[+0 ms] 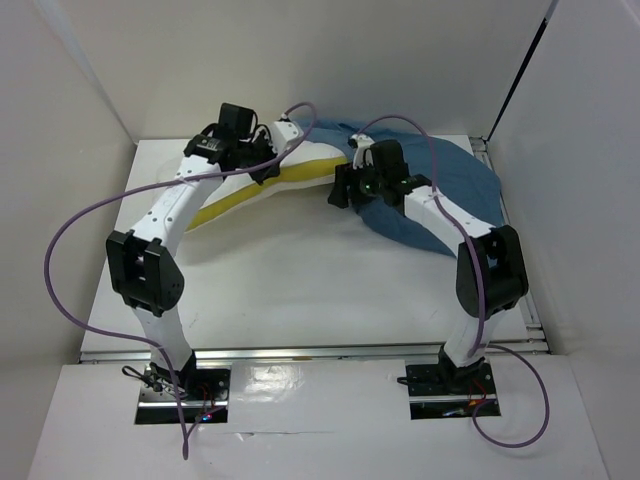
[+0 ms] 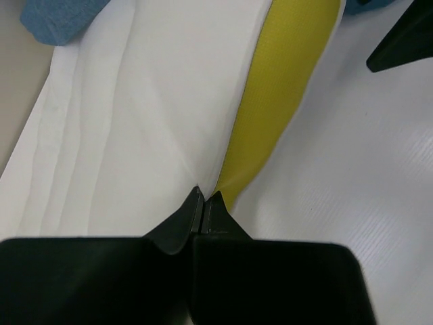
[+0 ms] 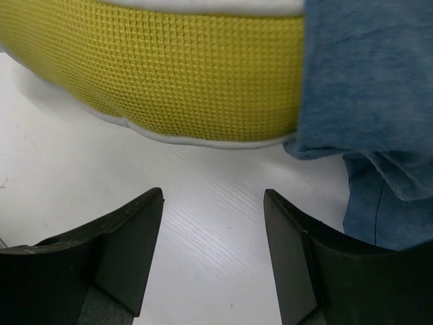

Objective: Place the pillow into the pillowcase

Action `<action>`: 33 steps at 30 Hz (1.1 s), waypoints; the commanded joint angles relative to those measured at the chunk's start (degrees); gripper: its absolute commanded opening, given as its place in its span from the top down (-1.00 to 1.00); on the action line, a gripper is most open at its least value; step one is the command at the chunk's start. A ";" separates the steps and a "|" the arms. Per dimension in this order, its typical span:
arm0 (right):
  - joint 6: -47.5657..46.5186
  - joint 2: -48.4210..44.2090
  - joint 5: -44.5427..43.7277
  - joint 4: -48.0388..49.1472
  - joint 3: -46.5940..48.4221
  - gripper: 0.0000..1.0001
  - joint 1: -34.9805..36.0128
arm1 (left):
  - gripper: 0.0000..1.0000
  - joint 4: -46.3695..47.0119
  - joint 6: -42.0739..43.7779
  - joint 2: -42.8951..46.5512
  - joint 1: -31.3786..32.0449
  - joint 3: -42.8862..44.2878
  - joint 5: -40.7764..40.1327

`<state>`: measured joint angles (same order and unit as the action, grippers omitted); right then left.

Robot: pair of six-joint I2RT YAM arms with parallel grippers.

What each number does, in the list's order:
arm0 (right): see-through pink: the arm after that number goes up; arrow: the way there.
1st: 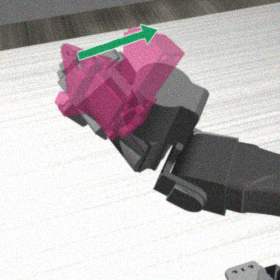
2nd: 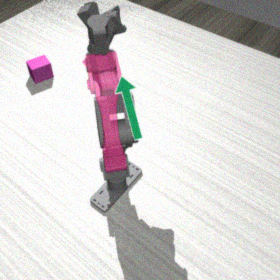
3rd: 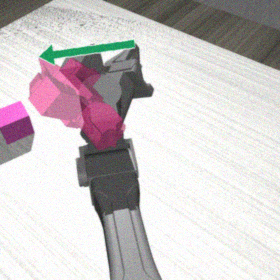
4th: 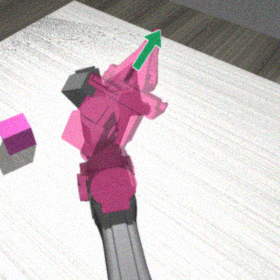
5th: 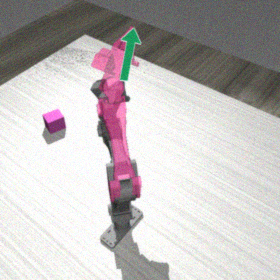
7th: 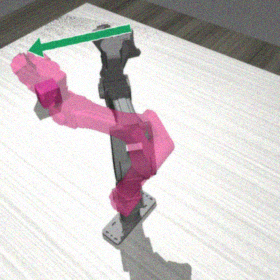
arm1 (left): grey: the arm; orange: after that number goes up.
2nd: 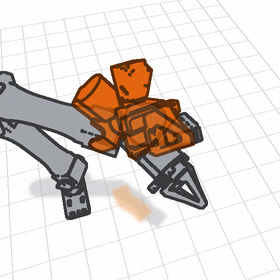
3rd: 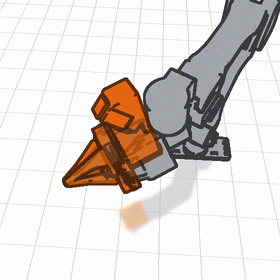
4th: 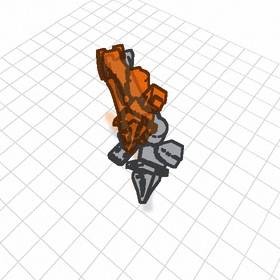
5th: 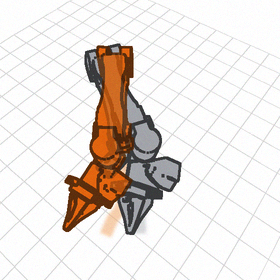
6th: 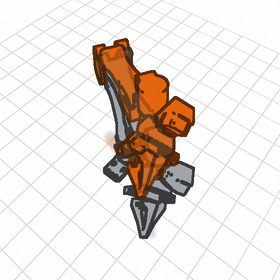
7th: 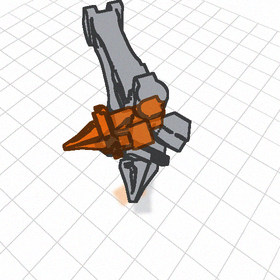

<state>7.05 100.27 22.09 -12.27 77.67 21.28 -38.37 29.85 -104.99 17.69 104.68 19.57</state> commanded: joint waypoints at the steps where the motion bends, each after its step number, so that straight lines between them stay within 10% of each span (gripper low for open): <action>1: -1.86 0.45 -4.31 4.97 1.87 -0.37 1.48 | 1.00 -1.62 -2.60 -0.39 -0.47 3.33 5.12; 15: -2.39 3.96 -15.06 7.53 4.06 -0.26 2.01 | 1.00 -3.38 -2.07 0.14 -0.47 3.86 6.18; 22: -2.92 7.92 -12.51 8.58 7.85 1.00 1.49 | 1.00 -3.91 -2.07 0.66 -0.99 3.16 6.18; 33: -1.78 3.18 1.36 0.33 14.96 1.00 8.42 | 1.00 0.05 -6.82 -1.53 -0.38 3.42 4.25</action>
<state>4.84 108.36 15.73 -10.96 88.25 24.77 -42.00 26.15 -105.86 16.43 105.45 21.91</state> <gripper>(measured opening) 0.017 0.034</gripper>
